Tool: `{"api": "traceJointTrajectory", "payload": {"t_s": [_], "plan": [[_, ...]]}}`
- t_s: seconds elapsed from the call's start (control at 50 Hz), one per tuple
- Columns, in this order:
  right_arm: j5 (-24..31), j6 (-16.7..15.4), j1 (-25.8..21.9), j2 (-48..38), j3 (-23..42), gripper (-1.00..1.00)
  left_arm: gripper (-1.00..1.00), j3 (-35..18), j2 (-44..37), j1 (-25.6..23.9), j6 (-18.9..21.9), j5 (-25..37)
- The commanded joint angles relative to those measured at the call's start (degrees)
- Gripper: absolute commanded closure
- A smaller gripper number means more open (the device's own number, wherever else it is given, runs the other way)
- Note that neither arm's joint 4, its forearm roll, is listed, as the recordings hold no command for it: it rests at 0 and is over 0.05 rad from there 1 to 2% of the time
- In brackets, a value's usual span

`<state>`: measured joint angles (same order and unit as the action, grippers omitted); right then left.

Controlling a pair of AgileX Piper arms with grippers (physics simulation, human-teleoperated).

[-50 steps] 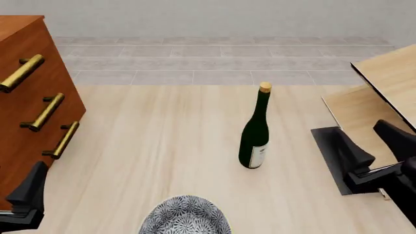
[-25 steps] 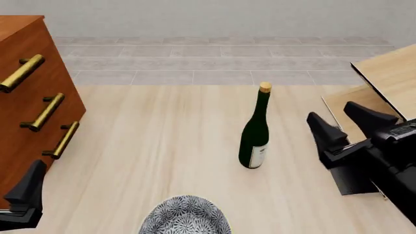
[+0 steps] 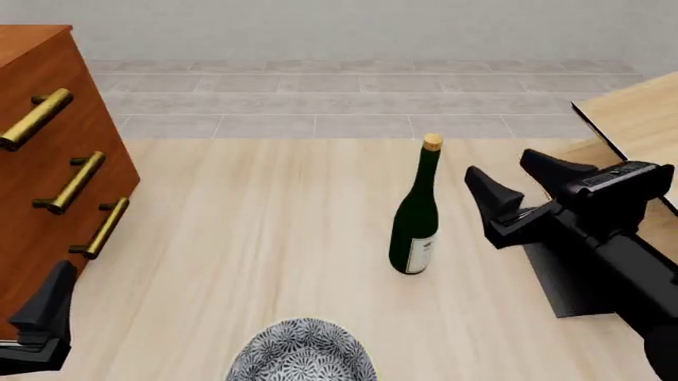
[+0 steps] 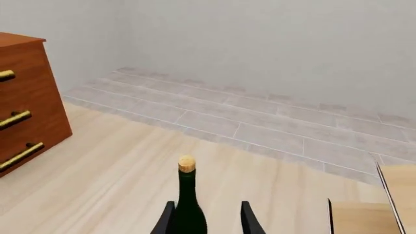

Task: Put the wine bottle on the wine rack.

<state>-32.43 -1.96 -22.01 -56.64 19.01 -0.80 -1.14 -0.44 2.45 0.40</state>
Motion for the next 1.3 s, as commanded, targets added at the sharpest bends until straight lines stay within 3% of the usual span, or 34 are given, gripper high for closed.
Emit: {"api": "traceJointTrajectory", "payload": {"t_s": [0.02,0.44,0.82,1.3], "plan": [[-1.0,0.8,-0.9,-4.8,2.6,-1.00,-1.00,0.3,0.3,-0.1,0.2,0.5],[-5.1,0.0,-3.0,-13.6,5.9,-1.00,-1.00,0.7,0.0,-1.1,0.5,1.2],[-5.5,-0.4,-3.7,-18.4,9.2,-1.00,-1.00,0.7,0.8,-1.2,0.0,2.3],[-7.7,0.8,-4.3,-24.7,12.0,-1.00,-1.00,0.7,0.1,-1.2,0.5,1.6]]}}
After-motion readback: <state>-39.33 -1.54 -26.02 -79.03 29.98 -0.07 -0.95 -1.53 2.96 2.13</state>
